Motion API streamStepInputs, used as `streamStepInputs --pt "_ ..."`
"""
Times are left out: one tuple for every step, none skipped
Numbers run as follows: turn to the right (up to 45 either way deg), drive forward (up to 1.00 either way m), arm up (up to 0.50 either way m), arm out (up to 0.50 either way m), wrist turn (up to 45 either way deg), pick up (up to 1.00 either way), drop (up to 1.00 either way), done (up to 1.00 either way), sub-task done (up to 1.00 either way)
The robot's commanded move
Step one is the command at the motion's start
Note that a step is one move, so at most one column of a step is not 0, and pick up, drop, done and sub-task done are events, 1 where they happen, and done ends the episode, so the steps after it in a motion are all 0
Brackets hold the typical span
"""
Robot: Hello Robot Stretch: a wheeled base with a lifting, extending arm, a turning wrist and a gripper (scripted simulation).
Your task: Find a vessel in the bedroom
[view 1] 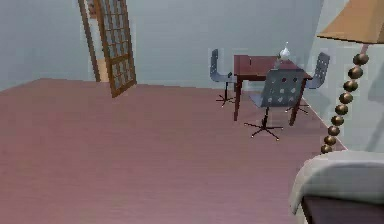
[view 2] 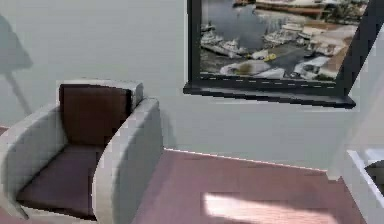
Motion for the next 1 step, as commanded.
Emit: streamStepInputs --pt "0.0 1.0 0.0 0.0 0.0 0.0 0.0 0.0 0.0"
